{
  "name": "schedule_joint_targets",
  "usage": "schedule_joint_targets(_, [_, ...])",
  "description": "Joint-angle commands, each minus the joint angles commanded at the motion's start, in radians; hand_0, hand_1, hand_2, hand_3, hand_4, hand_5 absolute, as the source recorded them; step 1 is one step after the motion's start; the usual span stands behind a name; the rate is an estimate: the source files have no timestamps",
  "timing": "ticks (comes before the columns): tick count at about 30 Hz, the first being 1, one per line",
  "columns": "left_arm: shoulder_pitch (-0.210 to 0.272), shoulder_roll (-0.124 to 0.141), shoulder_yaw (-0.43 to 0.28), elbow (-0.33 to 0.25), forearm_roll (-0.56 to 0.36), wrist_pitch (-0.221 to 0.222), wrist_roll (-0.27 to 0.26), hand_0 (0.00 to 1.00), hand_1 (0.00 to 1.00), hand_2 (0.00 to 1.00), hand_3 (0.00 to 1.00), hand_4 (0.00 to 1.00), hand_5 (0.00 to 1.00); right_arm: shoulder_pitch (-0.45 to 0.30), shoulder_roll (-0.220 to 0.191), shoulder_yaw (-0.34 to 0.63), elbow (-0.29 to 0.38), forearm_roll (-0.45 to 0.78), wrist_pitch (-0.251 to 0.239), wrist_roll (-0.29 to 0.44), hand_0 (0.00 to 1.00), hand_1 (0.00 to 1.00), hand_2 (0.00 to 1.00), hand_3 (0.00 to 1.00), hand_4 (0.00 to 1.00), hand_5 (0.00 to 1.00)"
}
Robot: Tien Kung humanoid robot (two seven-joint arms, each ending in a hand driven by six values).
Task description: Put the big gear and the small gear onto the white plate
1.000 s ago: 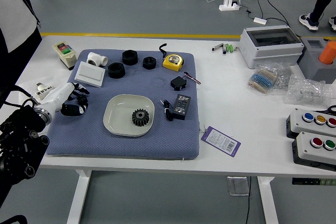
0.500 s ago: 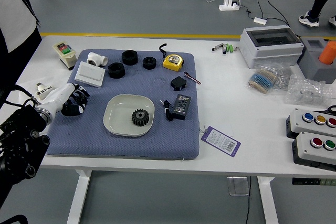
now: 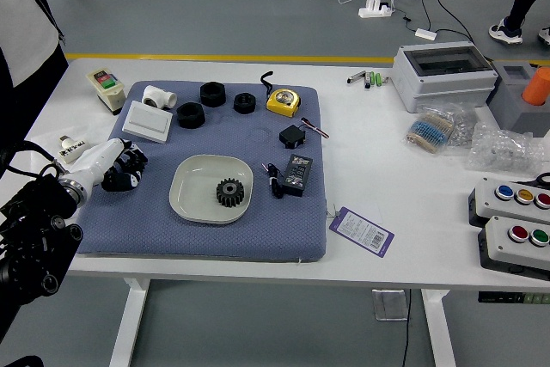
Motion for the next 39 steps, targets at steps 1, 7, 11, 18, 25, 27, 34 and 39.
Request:
schedule_joint_targets(1, [0.002,0.000,0.004,-0.005,0.000,0.001,0.000,0.355,0.471,0.527,0.570,0.273,0.002,-0.001,0.000,-0.001,0.000,0.000,0.000,0.000,0.660,0.675,0.740,0.567,0.789,0.679])
schedule_joint_targets(7, [0.009,-0.001,0.025,-0.046,0.000,0.003,0.000,0.357,0.474,0.532,0.572,0.277,0.002,-0.002,0.000,-0.002,0.000,0.001,0.000,0.000,0.660,0.673,0.740,0.568,0.788,0.678])
schedule_joint_targets(11, [0.009,0.001,0.052,-0.093,0.000,0.003,-0.001,0.357,0.474,0.532,0.572,0.277,0.002,-0.001,0.000,0.003,0.000,-0.001,0.000,0.000,0.660,0.673,0.740,0.568,0.788,0.678])
schedule_joint_targets(18, [0.015,0.018,0.123,-0.224,0.000,-0.010,0.005,0.358,0.480,0.537,0.571,0.271,0.002,0.001,-0.001,0.012,0.000,-0.002,0.000,0.000,0.659,0.674,0.740,0.567,0.788,0.678])
schedule_joint_targets(25, [0.026,0.041,0.211,-0.362,0.000,-0.037,0.019,0.391,0.516,0.557,0.577,0.383,0.002,0.003,-0.002,0.015,0.000,-0.005,0.001,0.000,0.659,0.674,0.739,0.568,0.786,0.676])
schedule_joint_targets(27, [0.030,0.049,0.230,-0.385,0.000,-0.047,0.025,0.391,0.516,0.557,0.577,0.383,0.002,0.003,-0.003,0.017,-0.001,-0.005,0.001,0.001,0.659,0.674,0.739,0.568,0.786,0.676])
schedule_joint_targets(34, [0.035,0.062,0.264,-0.383,0.000,-0.095,0.033,0.455,0.604,0.612,0.591,0.746,0.052,0.005,-0.005,0.018,-0.001,-0.006,0.002,0.001,0.660,0.674,0.740,0.567,0.786,0.674])
schedule_joint_targets(39, [0.046,0.069,0.264,-0.375,0.000,-0.132,0.044,0.521,0.667,0.711,0.630,0.957,0.095,0.007,-0.005,0.021,-0.001,-0.005,0.002,0.002,0.660,0.674,0.740,0.567,0.786,0.674])
